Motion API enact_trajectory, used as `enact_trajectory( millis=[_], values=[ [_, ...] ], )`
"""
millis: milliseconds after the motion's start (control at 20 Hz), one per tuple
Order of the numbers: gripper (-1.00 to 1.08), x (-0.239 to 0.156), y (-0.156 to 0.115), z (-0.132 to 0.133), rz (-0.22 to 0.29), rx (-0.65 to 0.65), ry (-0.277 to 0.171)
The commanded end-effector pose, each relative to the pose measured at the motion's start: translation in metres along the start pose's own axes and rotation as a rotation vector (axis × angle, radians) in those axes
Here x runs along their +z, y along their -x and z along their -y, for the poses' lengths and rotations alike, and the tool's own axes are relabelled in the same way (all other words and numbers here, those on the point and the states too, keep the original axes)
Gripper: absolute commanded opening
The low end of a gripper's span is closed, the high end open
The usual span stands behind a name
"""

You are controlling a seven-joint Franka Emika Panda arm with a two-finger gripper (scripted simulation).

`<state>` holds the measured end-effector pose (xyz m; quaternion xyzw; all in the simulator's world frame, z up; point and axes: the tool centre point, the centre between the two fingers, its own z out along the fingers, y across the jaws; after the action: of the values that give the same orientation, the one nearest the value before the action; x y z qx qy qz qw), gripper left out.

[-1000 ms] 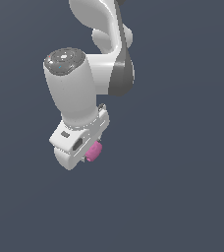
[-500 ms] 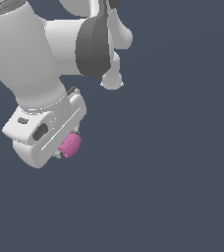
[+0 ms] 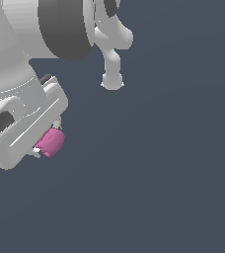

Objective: Pick up the object and move it to a goal position.

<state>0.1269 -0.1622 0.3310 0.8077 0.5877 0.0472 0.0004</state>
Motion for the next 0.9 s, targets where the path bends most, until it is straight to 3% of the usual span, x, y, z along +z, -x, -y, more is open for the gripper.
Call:
enact_trajectory(
  millis=[0, 850],
  values=[
    [-1.0, -0.008, 0.004, -0.005, -0.003, -0.017, 0.0],
    [-1.0, -0.029, 0.014, -0.022, -0.009, -0.061, 0.002]
  ],
)
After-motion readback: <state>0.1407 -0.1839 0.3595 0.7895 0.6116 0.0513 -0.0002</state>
